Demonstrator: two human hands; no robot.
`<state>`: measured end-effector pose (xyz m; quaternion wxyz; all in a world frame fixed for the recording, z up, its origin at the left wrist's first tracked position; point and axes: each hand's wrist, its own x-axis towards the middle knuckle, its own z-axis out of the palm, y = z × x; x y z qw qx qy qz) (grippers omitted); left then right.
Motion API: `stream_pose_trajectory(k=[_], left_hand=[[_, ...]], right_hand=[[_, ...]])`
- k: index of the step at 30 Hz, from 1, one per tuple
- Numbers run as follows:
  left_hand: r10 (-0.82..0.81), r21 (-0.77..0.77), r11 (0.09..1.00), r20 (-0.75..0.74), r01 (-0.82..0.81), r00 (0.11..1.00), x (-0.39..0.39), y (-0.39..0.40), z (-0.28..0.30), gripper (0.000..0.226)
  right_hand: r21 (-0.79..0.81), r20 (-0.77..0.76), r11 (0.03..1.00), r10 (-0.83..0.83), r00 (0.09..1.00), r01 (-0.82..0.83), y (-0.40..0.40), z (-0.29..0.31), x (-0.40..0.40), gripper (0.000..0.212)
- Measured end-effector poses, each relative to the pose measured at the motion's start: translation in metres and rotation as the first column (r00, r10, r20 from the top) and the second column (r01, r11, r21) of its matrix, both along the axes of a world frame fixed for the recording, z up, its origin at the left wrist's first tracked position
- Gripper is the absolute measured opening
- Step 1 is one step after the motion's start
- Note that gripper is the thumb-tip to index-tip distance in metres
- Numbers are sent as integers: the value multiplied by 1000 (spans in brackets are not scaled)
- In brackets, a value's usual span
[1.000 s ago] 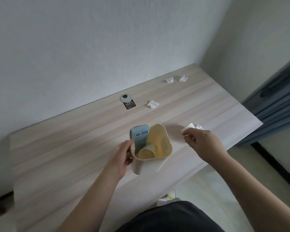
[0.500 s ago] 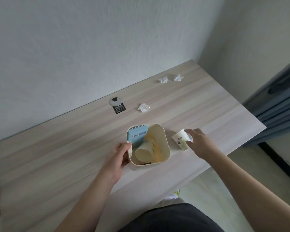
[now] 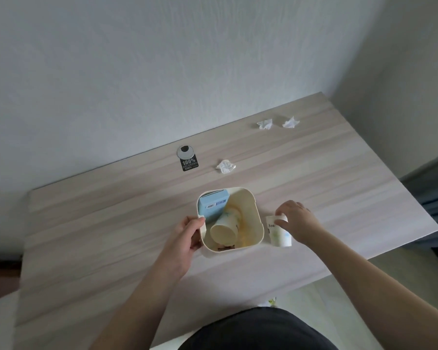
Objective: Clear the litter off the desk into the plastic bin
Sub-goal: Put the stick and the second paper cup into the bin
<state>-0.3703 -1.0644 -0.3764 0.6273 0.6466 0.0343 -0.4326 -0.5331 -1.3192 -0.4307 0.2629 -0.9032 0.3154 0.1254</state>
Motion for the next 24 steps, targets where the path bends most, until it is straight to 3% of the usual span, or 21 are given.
stream_pose_trajectory(k=[2, 7, 11, 15, 19, 24], left_hand=[[19, 13, 1000, 8, -19, 1000, -2, -4, 1, 14], [62, 45, 997, -2, -62, 998, -6, -11, 3, 27], [63, 46, 997, 4, -63, 998, -9, -16, 6, 41], [73, 12, 997, 22, -73, 997, -7, -18, 6, 39], [94, -4, 996, 39, -94, 995, -5, -18, 7, 29], [83, -17, 996, 59, -82, 995, -7, -16, 10, 29]], right_hand=[[-9, 47, 999, 42, 998, -41, -5, 8, 0, 18], [27, 315, 998, -54, 948, 48, -20, 45, -1, 9], [-60, 596, 988, -81, 799, 144, -27, 87, -2, 10], [-101, 733, 968, -83, 675, 229, -23, 122, -2, 12], [-68, 803, 997, 40, 594, 24, 1, 139, 3, 13], [-61, 727, 960, 229, 647, -272, 34, 127, 11, 10]])
